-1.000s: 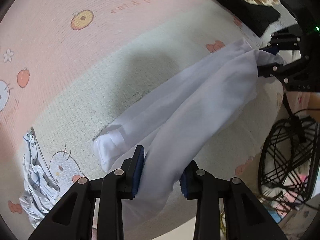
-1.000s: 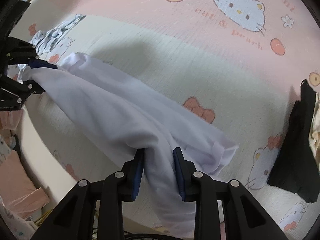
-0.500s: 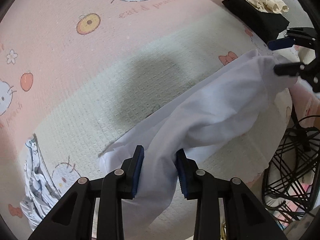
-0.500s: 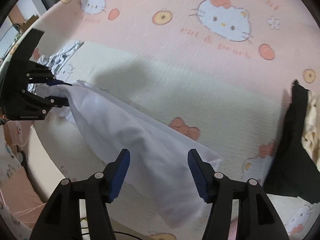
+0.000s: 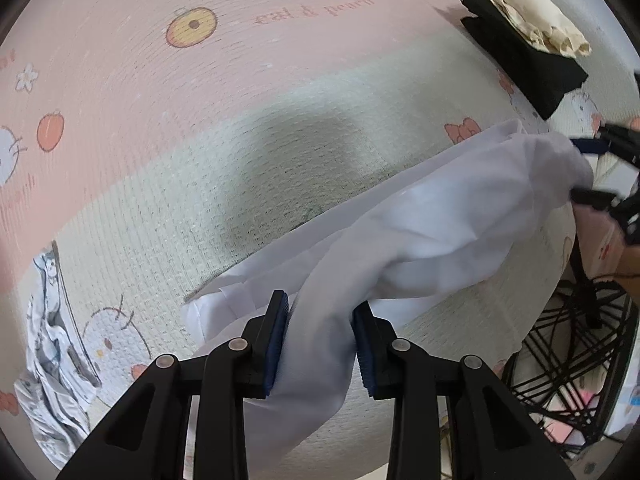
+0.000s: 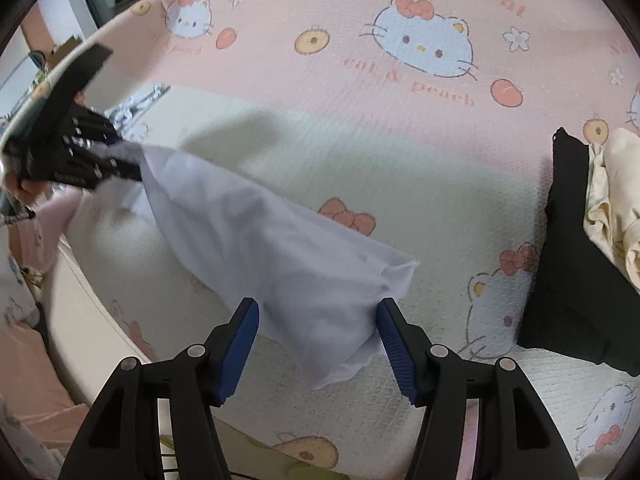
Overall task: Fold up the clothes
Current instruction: 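Open both grippers and press the shirt roll flat on the blanket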
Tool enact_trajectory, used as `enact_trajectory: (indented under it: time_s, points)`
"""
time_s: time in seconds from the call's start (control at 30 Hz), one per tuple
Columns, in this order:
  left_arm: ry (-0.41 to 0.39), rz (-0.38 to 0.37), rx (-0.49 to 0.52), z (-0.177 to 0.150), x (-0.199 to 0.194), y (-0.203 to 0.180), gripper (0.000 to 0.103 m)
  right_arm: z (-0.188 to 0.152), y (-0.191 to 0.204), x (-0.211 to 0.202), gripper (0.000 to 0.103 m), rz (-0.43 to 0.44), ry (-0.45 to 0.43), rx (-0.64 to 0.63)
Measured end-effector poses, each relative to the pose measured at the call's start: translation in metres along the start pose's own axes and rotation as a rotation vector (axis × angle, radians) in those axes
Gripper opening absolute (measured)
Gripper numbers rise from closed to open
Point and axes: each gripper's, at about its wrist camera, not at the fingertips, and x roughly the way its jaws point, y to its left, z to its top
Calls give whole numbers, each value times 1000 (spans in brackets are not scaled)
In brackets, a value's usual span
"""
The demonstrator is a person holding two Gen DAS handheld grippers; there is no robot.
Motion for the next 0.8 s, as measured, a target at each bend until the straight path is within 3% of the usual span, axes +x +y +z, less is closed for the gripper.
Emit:
enact_trajectory:
  time_s: [0.3,0.43,0.57,0.6,0.63,0.67,0.7,0.8]
  points:
    - [-25,-101,-99,-8,-9,20,29,-9,-1,13,60,-74,-65,52]
    - [-28,-125,-144,-13,-15,22,30,-12,-5,19,47,-79,-77,97]
    - [-92,-193,-268,-23,-43,39,32,-10,-2,27,44,-120,-30,102]
    - [-111,-219,-296,-26,-50,44,43,-9,0,28,44,-128,-24,95]
    - [-124,-239,-324,-31,-56,49,62,-9,1,28,44,-134,-21,89]
    - [-142,-248,-356,-37,-61,55,69,-8,3,29,44,-141,-18,83]
    - [-158,-254,-382,-43,-66,60,74,-8,4,29,44,-147,-16,77]
    - [-175,-240,-412,-57,-70,71,74,-9,2,29,44,-142,-17,97]
